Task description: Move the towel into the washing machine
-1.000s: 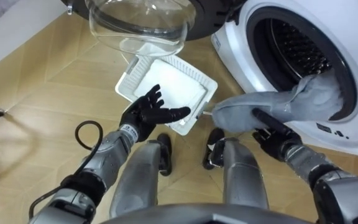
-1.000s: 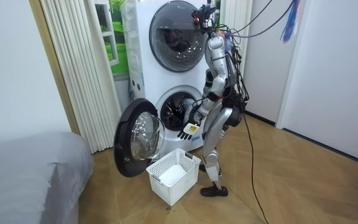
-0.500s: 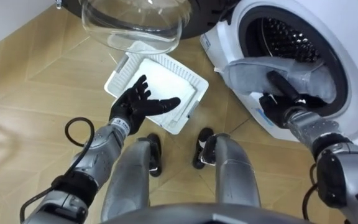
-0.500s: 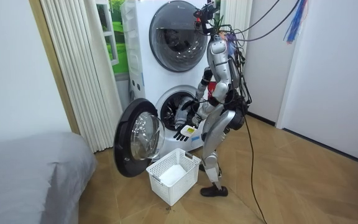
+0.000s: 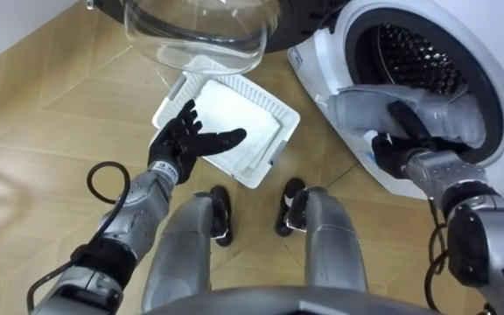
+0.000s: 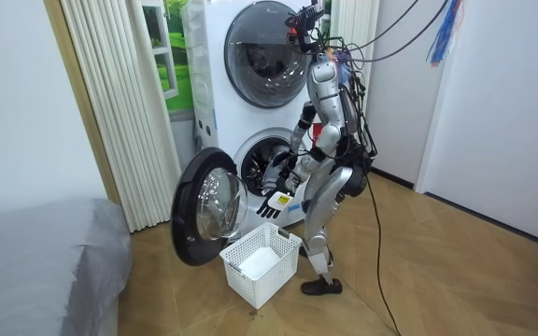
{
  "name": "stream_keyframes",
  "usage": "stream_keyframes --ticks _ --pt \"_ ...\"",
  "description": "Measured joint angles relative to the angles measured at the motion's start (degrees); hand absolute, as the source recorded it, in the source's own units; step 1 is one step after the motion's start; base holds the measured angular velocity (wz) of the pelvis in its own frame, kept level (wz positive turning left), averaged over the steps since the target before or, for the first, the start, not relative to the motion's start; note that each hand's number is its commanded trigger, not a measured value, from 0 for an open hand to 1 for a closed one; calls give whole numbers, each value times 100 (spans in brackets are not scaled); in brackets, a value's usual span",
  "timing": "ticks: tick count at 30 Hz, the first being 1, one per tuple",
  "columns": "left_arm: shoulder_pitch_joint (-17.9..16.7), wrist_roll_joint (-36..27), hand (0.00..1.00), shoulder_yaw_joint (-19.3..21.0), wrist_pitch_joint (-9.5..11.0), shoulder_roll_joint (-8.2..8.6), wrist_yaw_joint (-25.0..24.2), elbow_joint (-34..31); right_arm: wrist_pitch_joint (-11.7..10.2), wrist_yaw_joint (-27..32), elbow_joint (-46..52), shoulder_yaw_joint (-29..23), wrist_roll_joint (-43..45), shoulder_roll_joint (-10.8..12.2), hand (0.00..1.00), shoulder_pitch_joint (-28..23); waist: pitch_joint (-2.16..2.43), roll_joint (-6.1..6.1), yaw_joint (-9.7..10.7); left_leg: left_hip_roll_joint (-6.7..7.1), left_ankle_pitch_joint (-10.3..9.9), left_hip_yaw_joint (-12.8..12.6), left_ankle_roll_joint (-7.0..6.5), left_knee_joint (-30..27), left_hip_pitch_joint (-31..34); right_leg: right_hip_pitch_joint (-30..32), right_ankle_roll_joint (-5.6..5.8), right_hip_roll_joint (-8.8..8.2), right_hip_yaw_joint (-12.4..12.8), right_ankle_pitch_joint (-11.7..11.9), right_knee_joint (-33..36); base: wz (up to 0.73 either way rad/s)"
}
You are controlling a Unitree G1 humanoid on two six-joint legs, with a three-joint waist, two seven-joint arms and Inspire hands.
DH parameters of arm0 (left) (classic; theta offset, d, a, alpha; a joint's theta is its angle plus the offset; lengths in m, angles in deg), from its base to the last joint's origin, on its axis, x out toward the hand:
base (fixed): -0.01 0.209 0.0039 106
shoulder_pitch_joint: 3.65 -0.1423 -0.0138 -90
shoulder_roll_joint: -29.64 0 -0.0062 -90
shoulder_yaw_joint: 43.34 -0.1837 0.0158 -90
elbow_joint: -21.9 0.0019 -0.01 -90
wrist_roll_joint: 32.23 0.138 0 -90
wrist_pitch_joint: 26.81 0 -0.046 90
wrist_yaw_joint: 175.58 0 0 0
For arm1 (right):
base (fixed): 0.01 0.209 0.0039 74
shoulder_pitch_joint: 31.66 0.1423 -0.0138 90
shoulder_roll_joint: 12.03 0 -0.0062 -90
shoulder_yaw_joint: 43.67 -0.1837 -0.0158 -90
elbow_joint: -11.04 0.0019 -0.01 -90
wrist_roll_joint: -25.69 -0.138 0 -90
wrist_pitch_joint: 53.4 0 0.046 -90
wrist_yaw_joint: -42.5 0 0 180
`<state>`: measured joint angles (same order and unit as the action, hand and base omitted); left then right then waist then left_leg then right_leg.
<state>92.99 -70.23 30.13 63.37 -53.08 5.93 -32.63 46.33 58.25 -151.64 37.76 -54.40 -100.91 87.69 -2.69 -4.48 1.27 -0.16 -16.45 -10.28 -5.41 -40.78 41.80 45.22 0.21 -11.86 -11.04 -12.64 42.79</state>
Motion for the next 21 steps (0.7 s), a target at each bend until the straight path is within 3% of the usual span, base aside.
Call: stream_keyframes --ticks 12,18,21 --pt "-60 158 0 1 78 106 428 -167 -48 1486 387 -535 -778 -21 100 275 -20 -36 70 97 -16 -55 -29 12 84 171 48 -140 45 -150 199 4" --pt "-67 283 0 86 285 80 462 -175 -48 1649 389 -681 -852 -25 100 308 -22 -44 152 102 -20 -54 -37 10 153 195 65 -171 -19 -162 182 5" --pt "-81 276 0 86 295 53 464 -179 -49 1667 390 -810 -971 -24 100 271 -23 -48 194 124 -26 -54 -49 16 158 197 85 -204 -28 -179 194 3"
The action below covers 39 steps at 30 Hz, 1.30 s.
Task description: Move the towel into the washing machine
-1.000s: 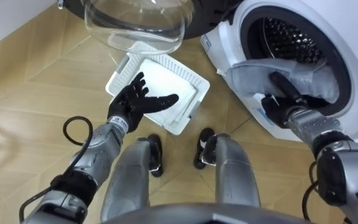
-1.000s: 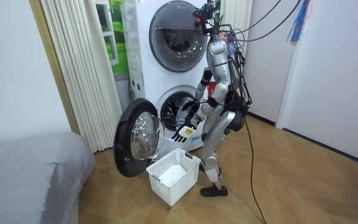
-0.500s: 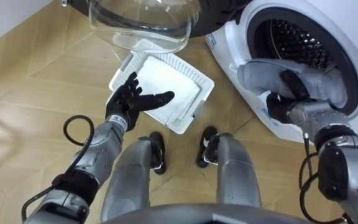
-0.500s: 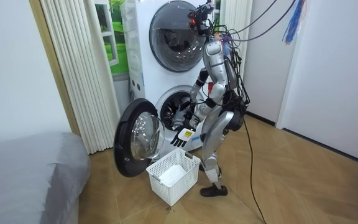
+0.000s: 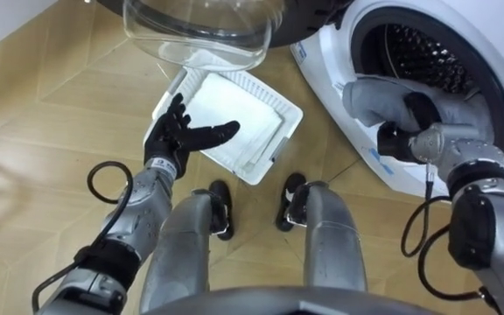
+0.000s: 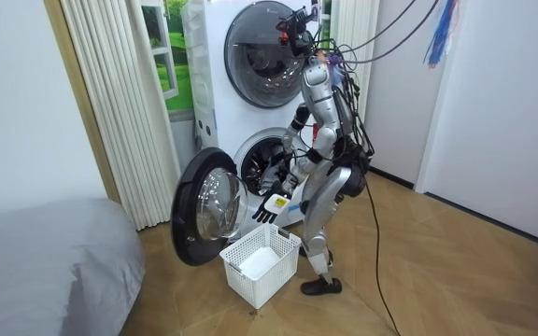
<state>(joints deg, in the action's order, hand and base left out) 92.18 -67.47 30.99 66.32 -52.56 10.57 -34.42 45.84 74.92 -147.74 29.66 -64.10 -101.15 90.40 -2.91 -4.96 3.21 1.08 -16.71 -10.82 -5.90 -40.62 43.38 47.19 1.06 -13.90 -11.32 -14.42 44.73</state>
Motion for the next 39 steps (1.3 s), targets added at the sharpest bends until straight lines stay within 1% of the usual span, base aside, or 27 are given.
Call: stream_keyframes --ticks 1,3,6,10,13,17,20,22,24,27,31,32,37,39 --pt "0 -1 0 -3 7 -5 0 0 0 10 0 -43 -21 0 100 -8 0 0 1 5 -1 -6 -2 -2 2 0 5 -2 3 -3 3 5" --pt "-15 -5 0 8 109 -44 -5 -1 -9 125 16 -53 -156 -1 100 -7 0 -7 40 11 -4 -27 -8 -1 11 0 20 -12 4 -13 15 4" --pt "-4 -4 0 56 186 -84 -8 -3 -13 202 21 -53 -273 -1 100 9 2 -30 90 13 -15 -44 -27 -4 18 0 36 -24 5 -29 47 4" --pt "28 3 0 109 221 -99 -11 -3 -39 249 23 -53 -431 -1 100 -6 -1 -53 111 12 -27 -73 -47 -8 18 1 53 -29 27 -49 71 4" --pt "38 3 0 135 222 -110 -13 -3 -46 322 23 -58 -454 -1 100 -20 -2 -62 119 -23 -34 -152 -59 -7 18 8 55 -26 31 -53 72 0" --pt "45 2 0 133 234 -109 -40 -2 -83 373 25 -67 -543 -1 100 -43 -2 -65 122 -37 -38 -190 -66 -10 19 12 54 -30 30 -54 80 0" --pt "20 2 0 81 330 -124 -48 -16 -109 366 28 -67 -553 -1 100 -38 -2 -65 123 -38 -47 -214 -81 -12 18 13 57 -41 30 -55 82 0" --pt "-8 4 0 80 345 -151 -48 -115 -115 366 69 -67 -570 -1 100 -54 0 -69 131 -41 -55 -253 -98 -8 19 31 61 -63 32 -56 76 0" --pt "-9 135 0 84 449 -173 -53 -121 -118 307 201 -67 -692 -1 100 -138 3 -73 140 -38 -60 -274 -118 -2 18 53 64 -94 31 -55 69 0" --pt "-13 364 0 120 454 -192 -60 -121 -117 127 207 -67 -740 0 100 -235 3 -88 147 -37 -62 -290 -125 4 18 54 69 -97 28 -53 51 0" --pt "-14 386 0 200 459 -193 -82 -122 -117 -77 206 -67 -741 -1 100 -236 3 -101 158 -37 -61 -305 -127 11 18 55 82 -94 27 -45 12 0" --pt "-12 386 0 219 475 -194 -92 -122 -117 -157 205 -67 -741 0 0 -257 4 -108 164 -38 -61 -310 -127 17 18 55 84 -94 26 -44 4 0" --pt "-12 387 0 258 492 -194 -166 -121 -116 -430 200 -67 -733 0 0 -270 2 -135 162 -40 -60 -330 -129 6 18 53 92 -95 26 -38 -4 0" --pt "-21 387 0 259 492 -194 -175 -120 -117 -528 200 -77 -714 -1 0 -289 0 -164 166 -44 -60 -331 -129 -6 17 47 95 -94 26 -36 -5 0"
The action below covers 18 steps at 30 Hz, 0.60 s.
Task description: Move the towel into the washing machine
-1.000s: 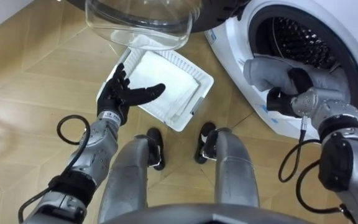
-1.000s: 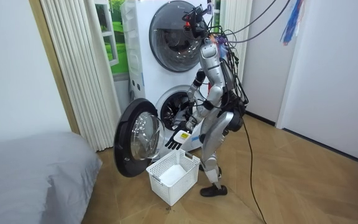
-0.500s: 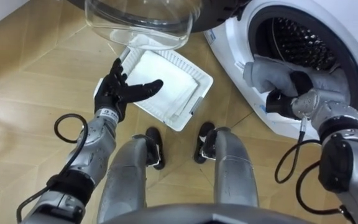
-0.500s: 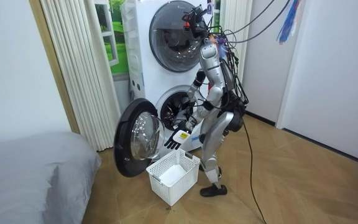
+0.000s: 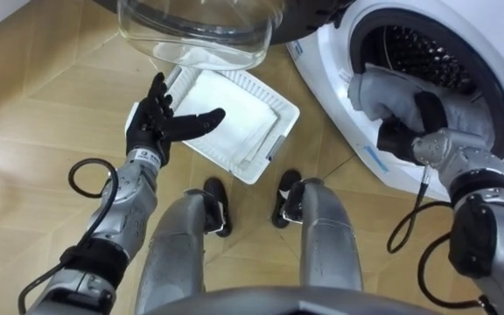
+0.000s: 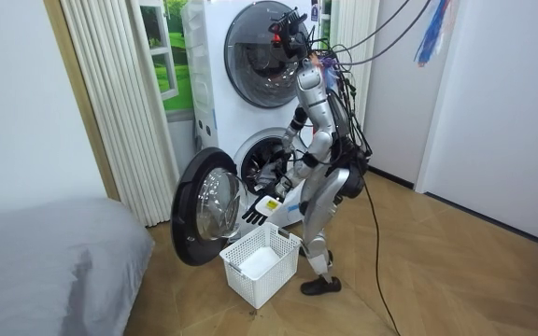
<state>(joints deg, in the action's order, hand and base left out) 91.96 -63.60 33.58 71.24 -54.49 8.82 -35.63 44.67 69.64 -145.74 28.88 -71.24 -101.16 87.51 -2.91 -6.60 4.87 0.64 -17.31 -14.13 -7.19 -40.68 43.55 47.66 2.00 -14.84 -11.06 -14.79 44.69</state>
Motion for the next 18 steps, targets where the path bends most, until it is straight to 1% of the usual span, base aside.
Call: stream_keyframes --ticks 4,5,6,7,8,10,11,12,13,15,16,17,18 --pt "-50 0 0 -13 -2 -5 -33 6 -17 -124 -1 -22 45 -58 0 -9 -2 -35 70 -8 -4 1 -9 4 -24 -28 2 4 -6 11 0 0" --pt "-56 0 0 -11 -8 -5 -55 7 -63 -125 -2 -22 50 -90 0 -33 -2 -35 88 -20 -13 1 -24 29 -26 -34 1 13 -7 16 -1 0" --pt "-48 13 0 -13 -10 -5 -71 7 -131 -153 0 -22 107 -118 0 -97 -1 -32 103 -36 -17 1 -30 28 -26 -44 -3 31 -10 29 -16 -4" --pt "-45 37 0 -13 -10 -5 -92 7 -146 -170 0 -22 187 -128 0 -133 0 -30 103 -55 -20 0 -32 25 -27 -54 -2 54 -7 38 -35 -11" --pt "-45 91 0 -12 -14 -5 -124 7 -174 -171 -1 -13 358 -127 0 -190 2 -23 87 -108 -20 -8 -31 33 -42 -87 -10 119 -7 84 -110 -15" --pt "-34 134 0 -32 -25 24 -166 32 -235 -175 0 22 515 -127 0 -281 -5 6 76 -146 -19 -24 -29 64 -91 -145 -19 165 -7 129 -197 -17" --pt "-27 154 0 -79 -49 28 -223 40 -312 -212 1 54 518 -126 0 -378 0 43 26 -194 -19 -33 -28 70 -125 -208 -32 223 -10 179 -284 -20" --pt "-9 150 0 -139 -53 31 -294 39 -450 -280 3 57 521 -126 0 -471 -9 96 -36 -236 -21 -35 -24 93 -160 -268 -31 285 -10 230 -350 -19" --pt "-5 151 0 -170 -54 31 -321 39 -516 -303 3 58 520 -126 0 -513 -6 117 -61 -245 -21 -42 -23 116 -182 -295 -28 300 -11 249 -408 -17" --pt "-16 153 0 -187 -69 47 -394 39 -821 -372 36 60 512 -126 0 -635 -3 187 -123 -269 -21 -107 -23 203 -291 -368 -19 353 50 308 -502 -17" --pt "-16 153 0 -187 -71 47 -396 39 -908 -393 52 59 513 -127 0 -665 -2 191 -143 -273 -19 -132 -20 232 -323 -380 -18 368 80 325 -523 -24" --pt "-11 153 0 -186 -80 53 -397 40 -1123 -446 88 59 514 -138 0 -735 -1 204 -198 -295 -18 -169 -17 265 -378 -413 -17 413 136 354 -592 -25" --pt "-15 152 0 -189 -97 60 -402 39 -1322 -501 165 64 518 -170 0 -841 5 246 -220 -314 -6 -174 3 335 -437 -485 -15 459 143 402 -693 -23"
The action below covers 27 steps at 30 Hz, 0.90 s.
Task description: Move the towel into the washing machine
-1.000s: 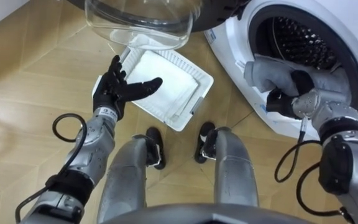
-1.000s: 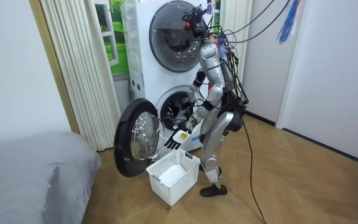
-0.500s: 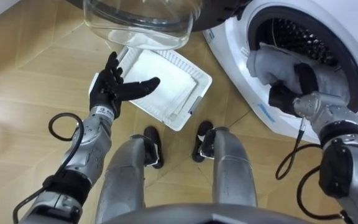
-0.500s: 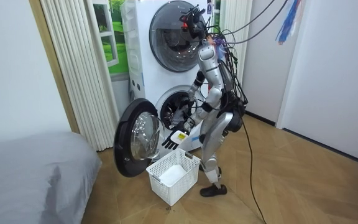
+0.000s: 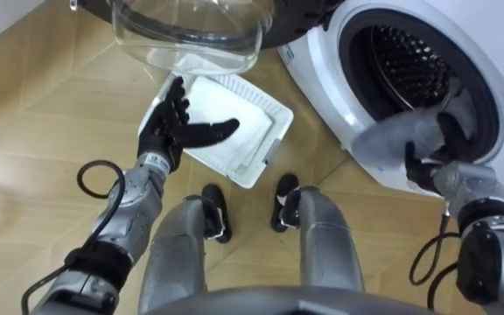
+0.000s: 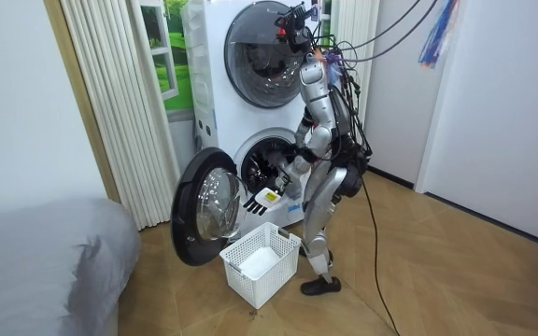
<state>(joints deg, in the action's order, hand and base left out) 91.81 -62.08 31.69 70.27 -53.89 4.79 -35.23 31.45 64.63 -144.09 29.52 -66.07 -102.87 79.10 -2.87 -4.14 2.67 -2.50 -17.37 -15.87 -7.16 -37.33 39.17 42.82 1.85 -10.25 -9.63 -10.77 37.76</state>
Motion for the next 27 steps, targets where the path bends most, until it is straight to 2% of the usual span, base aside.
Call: stream_keyframes --ticks 3,9,17,25,27 --pt "34 1 0 -9 -3 4 -103 153 -62 -125 75 299 3 -5 0 -183 -2 40 -71 -44 41 -50 57 189 -197 -184 -32 87 5 101 -234 -18" --pt "24 1 0 -94 -3 14 -118 428 -283 -228 34 374 -15 137 0 -267 6 106 -129 -106 98 -67 152 445 -484 -490 -66 234 6 155 -540 -6" --pt "21 2 0 -96 -5 -5 -117 548 -322 -365 23 461 -14 215 0 -409 21 130 -144 -108 129 -104 198 650 -765 -755 -84 272 -11 172 -737 -3" --pt "-57 18 0 -89 -8 -49 -346 776 -355 -810 26 757 5 260 0 -751 48 171 -132 -108 134 -97 206 904 -1296 -1363 -18 360 -4 282 -1138 -1" --pt "-54 78 0 -79 -8 -53 -428 872 -354 -960 16 755 28 309 0 -808 68 188 -102 -92 136 -74 207 978 -1449 -1536 -2 369 -16 305 -1234 0"
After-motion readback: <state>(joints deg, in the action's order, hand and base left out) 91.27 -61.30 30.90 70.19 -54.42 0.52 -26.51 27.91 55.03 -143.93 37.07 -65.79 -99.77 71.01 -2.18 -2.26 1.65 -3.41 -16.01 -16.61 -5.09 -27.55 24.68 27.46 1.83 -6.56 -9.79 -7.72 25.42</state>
